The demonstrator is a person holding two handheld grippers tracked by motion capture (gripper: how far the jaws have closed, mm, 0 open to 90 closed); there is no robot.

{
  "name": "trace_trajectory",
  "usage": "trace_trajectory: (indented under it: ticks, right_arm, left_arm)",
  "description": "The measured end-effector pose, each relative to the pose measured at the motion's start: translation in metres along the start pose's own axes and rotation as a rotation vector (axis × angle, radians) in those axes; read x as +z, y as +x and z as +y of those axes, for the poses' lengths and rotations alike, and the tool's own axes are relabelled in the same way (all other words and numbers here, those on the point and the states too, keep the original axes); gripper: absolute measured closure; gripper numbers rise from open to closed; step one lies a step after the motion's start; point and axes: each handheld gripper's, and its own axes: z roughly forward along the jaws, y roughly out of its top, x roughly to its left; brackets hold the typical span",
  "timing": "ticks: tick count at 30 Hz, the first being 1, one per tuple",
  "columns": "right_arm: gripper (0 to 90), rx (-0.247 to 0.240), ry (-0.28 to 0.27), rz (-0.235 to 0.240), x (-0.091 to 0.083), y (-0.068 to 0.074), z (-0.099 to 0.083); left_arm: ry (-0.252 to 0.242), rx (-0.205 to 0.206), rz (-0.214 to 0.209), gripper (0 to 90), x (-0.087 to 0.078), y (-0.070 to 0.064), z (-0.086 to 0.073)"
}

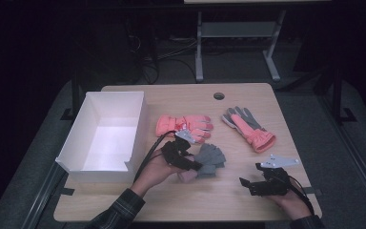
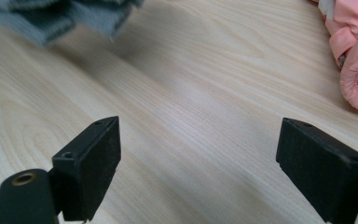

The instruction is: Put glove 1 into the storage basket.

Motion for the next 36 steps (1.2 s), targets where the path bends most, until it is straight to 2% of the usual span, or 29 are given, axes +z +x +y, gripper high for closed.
trace_trajectory:
  ticks: [7, 9, 16, 28, 36]
  right_arm:
    - [13.6, -0.003, 0.0, -0.004, 0.0, 0.001, 0.0]
    - [13.6, -0.003, 0.001, -0.005, 0.001, 0.001, 0.0]
    - [13.5, 0.002, 0.004, -0.01, 0.001, 0.0, -0.001]
    - [13.6, 0.002, 0.0, -0.013, 0.003, 0.0, -0.001]
    - [13.5, -0.001, 0.0, -0.015, 0.003, 0.0, -0.001]
  left_arm:
    - [-0.002, 0.001, 0.018, 62.2, -0.018, -0.004, 0.01]
    - [-0.012, -0.004, 0.028, 62.2, -0.028, -0.006, 0.014]
    - [-0.038, -0.021, 0.049, 62.1, -0.056, -0.001, 0.022]
    - [-0.092, -0.035, 0.089, 62.0, -0.094, 0.007, 0.027]
    - [-0.118, -0.045, 0.132, 62.0, -0.118, 0.01, 0.022]
